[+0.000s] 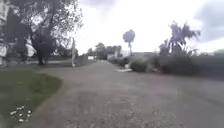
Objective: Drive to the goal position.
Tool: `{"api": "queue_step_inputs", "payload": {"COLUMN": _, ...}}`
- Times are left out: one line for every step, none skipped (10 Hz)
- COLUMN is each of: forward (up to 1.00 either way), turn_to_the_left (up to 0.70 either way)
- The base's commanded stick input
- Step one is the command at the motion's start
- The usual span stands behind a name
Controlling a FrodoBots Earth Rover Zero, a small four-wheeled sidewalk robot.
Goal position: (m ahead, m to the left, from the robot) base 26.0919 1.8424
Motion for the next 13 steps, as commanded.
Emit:
{"api": "queue_step_inputs", "payload": {"forward": 0.71, "turn_to_the_left": 0.0}}
{"api": "queue_step_inputs", "payload": {"forward": 0.76, "turn_to_the_left": 0.0}}
{"api": "queue_step_inputs", "payload": {"forward": 0.8, "turn_to_the_left": 0.0}}
{"api": "queue_step_inputs", "payload": {"forward": 0.84, "turn_to_the_left": 0.0}}
{"api": "queue_step_inputs", "payload": {"forward": 0.85, "turn_to_the_left": 0.0}}
{"api": "queue_step_inputs", "payload": {"forward": 0.85, "turn_to_the_left": 0.0}}
{"api": "queue_step_inputs", "payload": {"forward": 0.85, "turn_to_the_left": 0.0}}
{"api": "queue_step_inputs", "payload": {"forward": 0.85, "turn_to_the_left": 0.0}}
{"api": "queue_step_inputs", "payload": {"forward": 0.85, "turn_to_the_left": 0.0}}
{"api": "queue_step_inputs", "payload": {"forward": 0.85, "turn_to_the_left": 0.0}}
{"api": "queue_step_inputs", "payload": {"forward": 0.85, "turn_to_the_left": 0.0}}
{"api": "queue_step_inputs", "payload": {"forward": 0.85, "turn_to_the_left": 0.0}}
{"api": "queue_step_inputs", "payload": {"forward": 0.85, "turn_to_the_left": 0.0}}
